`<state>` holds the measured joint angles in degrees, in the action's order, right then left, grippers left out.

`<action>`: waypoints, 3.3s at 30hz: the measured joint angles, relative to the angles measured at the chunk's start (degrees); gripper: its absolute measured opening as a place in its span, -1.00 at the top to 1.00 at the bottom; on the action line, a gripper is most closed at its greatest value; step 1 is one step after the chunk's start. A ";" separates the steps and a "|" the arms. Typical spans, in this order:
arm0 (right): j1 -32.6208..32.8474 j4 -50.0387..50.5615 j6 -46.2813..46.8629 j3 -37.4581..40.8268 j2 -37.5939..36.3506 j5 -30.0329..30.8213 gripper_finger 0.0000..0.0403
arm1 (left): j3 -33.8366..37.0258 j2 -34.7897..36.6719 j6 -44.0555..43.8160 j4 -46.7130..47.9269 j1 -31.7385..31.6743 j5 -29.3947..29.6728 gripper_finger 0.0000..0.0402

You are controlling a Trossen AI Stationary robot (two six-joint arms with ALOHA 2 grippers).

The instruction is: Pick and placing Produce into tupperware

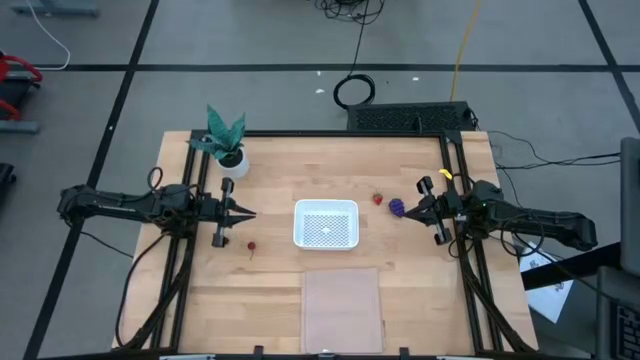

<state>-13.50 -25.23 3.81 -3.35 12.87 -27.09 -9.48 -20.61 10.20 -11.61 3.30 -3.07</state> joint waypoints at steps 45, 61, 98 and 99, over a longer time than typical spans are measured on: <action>-0.02 0.00 -0.02 0.01 0.01 0.00 1.00 | -0.02 0.01 0.00 0.02 -0.01 0.00 0.84; -0.02 -0.02 -0.01 0.02 0.02 0.02 1.00 | 0.01 -0.02 0.00 0.02 -0.01 0.00 0.84; -0.01 0.22 -2.99 0.01 0.00 0.01 1.00 | -0.02 -0.02 -2.61 -2.11 -0.01 -0.02 0.84; -0.02 0.22 -3.04 0.02 0.00 0.02 1.00 | 0.01 0.01 -3.37 -2.32 0.00 -0.01 0.84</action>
<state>-13.52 -25.02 0.78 -3.33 12.86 -27.07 -9.47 -20.60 6.83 -13.94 3.30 -3.08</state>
